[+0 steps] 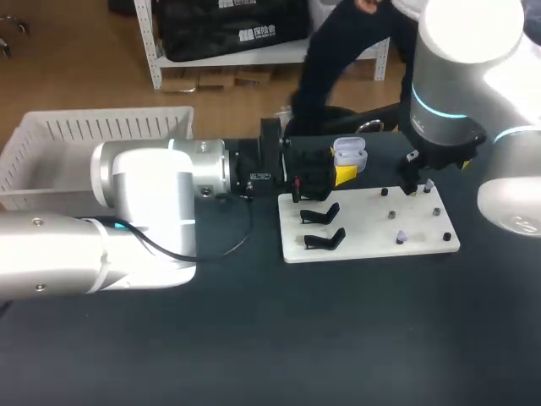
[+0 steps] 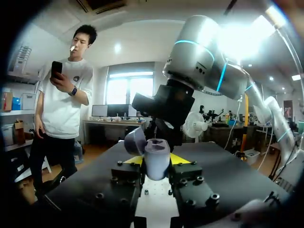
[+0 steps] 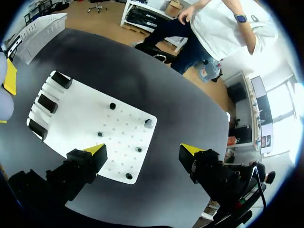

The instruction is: Pick up each earbud case from the left stands, insert the matching earbuds, close the lid, and place the case in the box.

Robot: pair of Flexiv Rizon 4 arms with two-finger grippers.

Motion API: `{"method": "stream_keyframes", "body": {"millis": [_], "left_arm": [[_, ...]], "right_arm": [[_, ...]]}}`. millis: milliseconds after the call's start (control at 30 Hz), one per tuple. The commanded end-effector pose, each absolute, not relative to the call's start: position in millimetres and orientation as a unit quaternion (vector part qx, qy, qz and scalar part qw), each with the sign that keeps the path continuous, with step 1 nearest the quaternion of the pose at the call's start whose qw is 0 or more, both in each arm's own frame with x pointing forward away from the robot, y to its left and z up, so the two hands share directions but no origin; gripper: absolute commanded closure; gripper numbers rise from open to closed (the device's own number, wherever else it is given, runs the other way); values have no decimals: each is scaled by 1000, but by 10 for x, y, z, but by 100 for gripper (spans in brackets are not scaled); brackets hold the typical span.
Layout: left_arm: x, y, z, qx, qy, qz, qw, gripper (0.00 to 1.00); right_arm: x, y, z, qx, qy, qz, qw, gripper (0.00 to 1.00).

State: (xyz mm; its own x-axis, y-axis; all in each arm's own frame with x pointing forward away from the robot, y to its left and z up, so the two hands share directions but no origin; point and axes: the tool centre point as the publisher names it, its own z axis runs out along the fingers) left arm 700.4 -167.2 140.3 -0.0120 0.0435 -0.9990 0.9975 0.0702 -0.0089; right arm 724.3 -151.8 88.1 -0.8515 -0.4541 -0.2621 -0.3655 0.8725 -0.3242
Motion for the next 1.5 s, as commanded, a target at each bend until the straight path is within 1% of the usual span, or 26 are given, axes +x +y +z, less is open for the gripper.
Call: {"method": "stream_keyframes", "body": {"millis": [33, 633, 667, 733, 800, 833, 867, 933, 1000, 1100, 1133, 1167, 1267, 1333, 1367, 1500], "left_arm": [[6995, -1673, 1389, 488, 529, -473, 508, 100], [6995, -1673, 1389, 488, 529, -473, 508, 100], [6995, -1673, 1389, 488, 529, -473, 508, 100], [6995, -1673, 1389, 488, 529, -473, 508, 100], [6995, -1673, 1389, 488, 529, -473, 508, 100], [6995, -1673, 1389, 488, 529, -473, 508, 100], [6995, -1673, 1389, 488, 529, -473, 508, 100], [6995, -1673, 1389, 488, 529, -473, 508, 100], [6995, -1673, 1389, 488, 529, -473, 508, 100], [6995, -1673, 1389, 488, 529, -473, 508, 100], [6995, -1673, 1389, 488, 529, -473, 508, 100], [6995, -1673, 1389, 488, 529, -473, 508, 100], [6995, -1673, 1389, 488, 529, -473, 508, 100], [6995, -1673, 1389, 488, 529, -473, 508, 100], [6995, -1673, 1389, 488, 529, -473, 508, 100], [6995, -1673, 1389, 488, 529, -473, 508, 100]], "right_arm": [[7414, -1459, 738, -212, 955, -143, 151, 0], [7523, -1598, 418, -215, 963, -119, 114, 0], [7537, -1603, 415, -215, 963, -119, 114, 3], [7559, -1614, 409, -219, 962, -119, 111, 2], [7582, -1622, 390, -220, 962, -117, 108, 4], [7586, -1623, 386, -221, 962, -117, 106, 9], [7593, -1625, 377, -222, 962, -117, 106, 22], [7610, -1633, 358, -221, 963, -116, 104, 33], [7616, -1632, 350, -220, 963, -115, 102, 32], [7624, -1625, 327, -220, 964, -115, 99, 37], [7624, -1623, 320, -220, 964, -115, 99, 48], [7625, -1619, 314, -220, 964, -115, 98, 50], [7630, -1613, 294, -219, 964, -114, 95, 51], [7636, -1610, 289, -216, 965, -114, 95, 55], [7643, -1611, 281, -215, 965, -115, 94, 56], [7654, -1608, 264, -211, 966, -117, 94, 56]]}}
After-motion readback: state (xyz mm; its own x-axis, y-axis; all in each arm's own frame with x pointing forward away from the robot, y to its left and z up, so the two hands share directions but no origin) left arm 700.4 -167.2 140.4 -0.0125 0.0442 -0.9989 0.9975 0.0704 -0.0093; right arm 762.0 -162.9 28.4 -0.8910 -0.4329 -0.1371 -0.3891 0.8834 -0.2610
